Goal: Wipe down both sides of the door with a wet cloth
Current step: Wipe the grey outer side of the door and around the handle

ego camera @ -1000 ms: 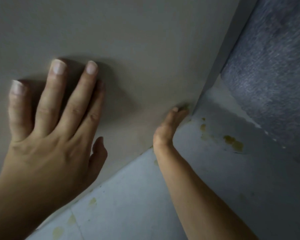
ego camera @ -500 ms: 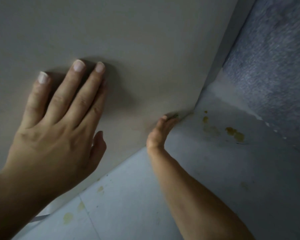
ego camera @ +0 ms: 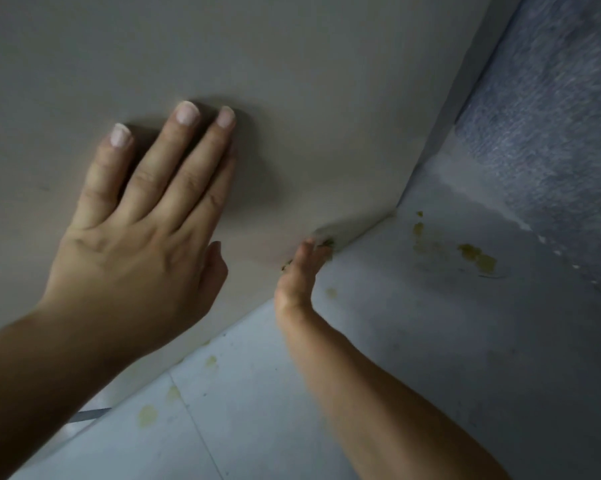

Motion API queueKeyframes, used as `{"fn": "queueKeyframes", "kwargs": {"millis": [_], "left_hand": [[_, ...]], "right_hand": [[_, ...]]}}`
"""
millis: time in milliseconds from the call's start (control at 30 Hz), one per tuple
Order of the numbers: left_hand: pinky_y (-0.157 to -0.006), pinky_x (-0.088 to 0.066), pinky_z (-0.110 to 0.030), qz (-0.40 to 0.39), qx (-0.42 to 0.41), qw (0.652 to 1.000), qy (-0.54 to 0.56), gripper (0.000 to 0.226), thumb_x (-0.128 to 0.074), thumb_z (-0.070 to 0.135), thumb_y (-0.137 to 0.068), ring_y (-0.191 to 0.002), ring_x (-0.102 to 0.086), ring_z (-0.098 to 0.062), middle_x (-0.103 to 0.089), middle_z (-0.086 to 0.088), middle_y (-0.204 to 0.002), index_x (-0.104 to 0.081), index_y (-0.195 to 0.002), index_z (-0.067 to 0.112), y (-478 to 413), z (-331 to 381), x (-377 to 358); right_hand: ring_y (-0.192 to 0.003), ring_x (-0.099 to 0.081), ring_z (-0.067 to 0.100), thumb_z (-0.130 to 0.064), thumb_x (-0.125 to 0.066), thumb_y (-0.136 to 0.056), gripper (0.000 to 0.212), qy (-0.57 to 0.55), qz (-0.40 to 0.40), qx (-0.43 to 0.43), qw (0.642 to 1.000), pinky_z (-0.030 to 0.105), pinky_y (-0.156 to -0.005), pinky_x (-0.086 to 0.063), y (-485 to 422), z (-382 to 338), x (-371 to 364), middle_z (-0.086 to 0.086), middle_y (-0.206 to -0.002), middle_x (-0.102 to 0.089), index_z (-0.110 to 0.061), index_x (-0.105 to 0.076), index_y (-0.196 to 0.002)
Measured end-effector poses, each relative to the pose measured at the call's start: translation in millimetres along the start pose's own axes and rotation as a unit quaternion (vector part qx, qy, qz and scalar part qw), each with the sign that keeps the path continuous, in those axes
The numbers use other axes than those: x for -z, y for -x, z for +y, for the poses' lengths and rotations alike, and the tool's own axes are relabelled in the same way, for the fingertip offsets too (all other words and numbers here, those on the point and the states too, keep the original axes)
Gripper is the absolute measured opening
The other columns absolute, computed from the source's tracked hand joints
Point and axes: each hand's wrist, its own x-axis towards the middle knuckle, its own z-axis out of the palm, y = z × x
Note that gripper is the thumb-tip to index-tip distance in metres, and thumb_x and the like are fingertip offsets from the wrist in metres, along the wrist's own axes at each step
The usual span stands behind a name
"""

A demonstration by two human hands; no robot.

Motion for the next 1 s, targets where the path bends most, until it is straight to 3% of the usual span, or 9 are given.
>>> {"fn": "queueKeyframes", "kwargs": {"millis": [133,200,300,467,567,633,767,867,1000], "left_hand": [[-0.129,0.006,-0.048,0.014,-0.001,0.999,-0.030,0.082,-0.044,0.030,-0.089,-0.161,-0.008,-0.029,-0.011,-0.010,-0.174,-0.021,-0.162,0.002,-0.2,1.2,-0.7],[-0.129,0.005,-0.049,0.012,-0.001,1.000,-0.026,0.082,-0.043,0.030,-0.089,-0.161,-0.008,-0.030,-0.010,-0.010,-0.174,-0.021,-0.163,0.002,-0.1,0.5,-1.2],[-0.129,0.001,-0.052,0.007,0.004,1.000,-0.014,0.082,-0.041,0.030,-0.088,-0.161,-0.009,-0.030,-0.010,-0.009,-0.174,-0.020,-0.163,0.003,3.4,1.3,-1.1],[-0.129,0.000,-0.051,-0.006,-0.009,1.000,-0.018,0.082,-0.042,0.031,-0.089,-0.161,-0.010,-0.030,-0.011,-0.010,-0.174,-0.021,-0.163,0.002,8.6,-3.4,2.3],[-0.130,0.001,-0.049,-0.010,-0.013,0.999,-0.032,0.082,-0.044,0.030,-0.089,-0.161,-0.010,-0.031,-0.011,-0.012,-0.174,-0.022,-0.162,0.000,10.8,-3.3,7.9],[-0.130,0.001,-0.048,-0.015,-0.019,0.999,-0.034,0.080,-0.045,0.029,-0.089,-0.161,-0.010,-0.031,-0.012,-0.013,-0.173,-0.024,-0.161,-0.002,11.8,-3.9,11.0],[-0.130,-0.001,-0.049,-0.023,-0.012,0.999,-0.038,0.080,-0.046,0.028,-0.090,-0.160,-0.011,-0.031,-0.013,-0.015,-0.173,-0.024,-0.161,-0.003,19.0,-3.7,20.3],[-0.130,-0.003,-0.050,-0.041,-0.011,0.998,-0.044,0.081,-0.048,0.027,-0.088,-0.160,-0.012,-0.032,-0.015,-0.016,-0.172,-0.024,-0.161,-0.002,31.4,-6.7,25.3],[-0.130,-0.005,-0.052,-0.073,0.003,0.996,-0.055,0.082,-0.050,0.026,-0.088,-0.160,-0.013,-0.032,-0.015,-0.015,-0.172,-0.025,-0.160,-0.002,54.9,-8.5,30.0]], "right_hand": [[-0.152,0.013,-0.007,-0.080,-0.025,-0.091,0.099,0.042,-0.081,0.140,0.986,0.015,-0.123,0.000,46.6,7.1,-7.7,-0.019,-0.161,0.028,-0.021,0.015,-0.160],[-0.153,0.016,-0.003,-0.070,-0.026,-0.098,0.091,0.080,-0.077,0.131,0.985,0.017,-0.124,0.003,42.1,16.1,-5.4,-0.012,-0.163,0.030,-0.018,0.017,-0.159],[-0.158,0.008,0.015,-0.044,-0.030,-0.109,0.075,0.054,-0.041,0.003,0.998,0.036,-0.128,-0.004,14.7,17.6,2.9,0.004,-0.168,0.023,-0.010,0.014,-0.159],[-0.156,0.008,0.011,-0.044,-0.029,-0.109,0.075,0.020,-0.014,-0.010,1.000,0.030,-0.127,0.001,12.8,3.2,-2.6,0.006,-0.168,0.021,-0.008,0.014,-0.159],[-0.153,0.020,0.006,-0.058,-0.028,-0.105,0.082,0.059,-0.031,0.187,0.980,0.028,-0.126,0.004,43.1,-26.6,-19.8,0.002,-0.167,0.028,-0.013,0.016,-0.158],[-0.157,0.017,0.015,-0.050,-0.029,-0.106,0.080,0.082,-0.029,0.333,0.939,0.037,-0.128,-0.001,58.7,-48.6,-28.7,0.004,-0.168,0.026,-0.007,0.011,-0.160],[-0.158,0.007,0.032,-0.041,-0.028,-0.108,0.075,0.144,-0.029,0.453,0.879,0.050,-0.128,-0.008,50.8,-56.9,-18.2,0.021,-0.168,0.014,0.006,0.000,-0.158],[-0.158,0.007,0.027,-0.036,-0.031,-0.105,0.074,0.160,-0.030,0.386,0.908,0.034,-0.127,-0.001,31.7,-30.3,-3.7,0.020,-0.167,0.011,0.008,-0.001,-0.156],[-0.158,0.009,0.021,-0.025,-0.032,-0.112,0.064,0.108,-0.016,0.110,0.988,0.024,-0.126,0.005,20.5,19.6,4.2,0.012,-0.168,0.017,-0.002,0.007,-0.158]]}}
